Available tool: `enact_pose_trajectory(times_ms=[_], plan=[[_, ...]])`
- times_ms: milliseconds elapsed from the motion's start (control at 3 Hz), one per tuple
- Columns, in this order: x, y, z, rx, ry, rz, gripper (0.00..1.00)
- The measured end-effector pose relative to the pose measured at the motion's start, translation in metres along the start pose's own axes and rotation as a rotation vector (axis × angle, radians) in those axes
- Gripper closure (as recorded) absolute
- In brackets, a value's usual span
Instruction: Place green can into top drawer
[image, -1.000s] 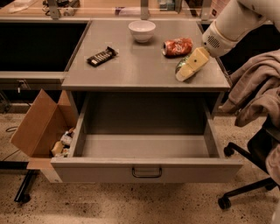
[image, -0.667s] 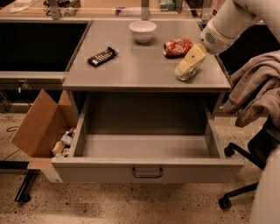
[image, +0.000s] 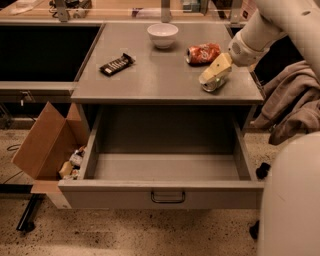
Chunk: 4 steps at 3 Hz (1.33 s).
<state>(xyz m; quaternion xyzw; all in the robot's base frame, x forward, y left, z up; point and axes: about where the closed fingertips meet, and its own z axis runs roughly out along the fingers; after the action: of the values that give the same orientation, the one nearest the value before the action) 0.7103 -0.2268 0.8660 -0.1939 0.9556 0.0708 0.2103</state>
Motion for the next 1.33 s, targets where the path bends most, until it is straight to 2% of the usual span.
enact_pose_trajectory(times_ms=[333, 667, 1333], plan=[[-0.01, -0.009, 0.019, 0.002, 0.004, 0.068, 0.0], [-0.022, -0.012, 0.023, 0.006, 0.002, 0.111, 0.0], [-0.03, -0.009, 0.03, 0.022, 0.042, 0.14, 0.0]])
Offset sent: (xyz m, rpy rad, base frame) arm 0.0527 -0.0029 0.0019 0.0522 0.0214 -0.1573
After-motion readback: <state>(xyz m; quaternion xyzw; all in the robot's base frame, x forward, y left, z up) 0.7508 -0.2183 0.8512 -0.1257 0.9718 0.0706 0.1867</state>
